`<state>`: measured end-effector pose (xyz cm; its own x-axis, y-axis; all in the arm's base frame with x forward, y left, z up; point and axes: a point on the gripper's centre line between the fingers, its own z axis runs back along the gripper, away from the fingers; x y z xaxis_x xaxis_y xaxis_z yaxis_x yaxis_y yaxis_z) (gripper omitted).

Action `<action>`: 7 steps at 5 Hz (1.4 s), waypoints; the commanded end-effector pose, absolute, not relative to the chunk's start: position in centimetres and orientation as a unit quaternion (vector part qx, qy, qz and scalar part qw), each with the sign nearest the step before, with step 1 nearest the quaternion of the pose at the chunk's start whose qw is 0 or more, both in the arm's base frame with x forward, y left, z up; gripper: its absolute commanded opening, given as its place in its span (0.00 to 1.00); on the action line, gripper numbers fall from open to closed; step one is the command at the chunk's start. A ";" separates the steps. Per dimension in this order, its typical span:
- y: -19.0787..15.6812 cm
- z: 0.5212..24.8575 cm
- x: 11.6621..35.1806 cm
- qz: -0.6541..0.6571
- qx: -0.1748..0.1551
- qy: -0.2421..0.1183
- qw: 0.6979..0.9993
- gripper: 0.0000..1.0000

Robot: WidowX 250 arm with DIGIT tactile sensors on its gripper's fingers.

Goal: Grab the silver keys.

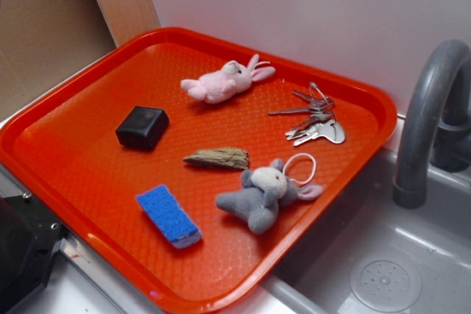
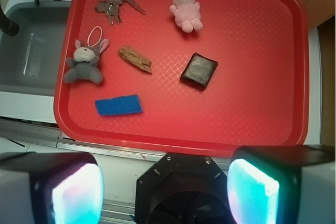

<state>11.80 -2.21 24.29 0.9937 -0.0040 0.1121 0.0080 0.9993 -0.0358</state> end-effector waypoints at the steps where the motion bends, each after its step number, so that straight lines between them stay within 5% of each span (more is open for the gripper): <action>1: -2.2 24.3 11.8 -0.003 -0.018 -0.056 0.998 1.00; 3: -5.7 23.7 16.9 0.043 -0.028 -0.106 0.993 1.00; 4: -7.6 21.9 20.4 0.023 -0.055 -0.083 0.995 1.00; 7: -12.6 15.0 29.3 0.185 0.001 -0.171 0.968 1.00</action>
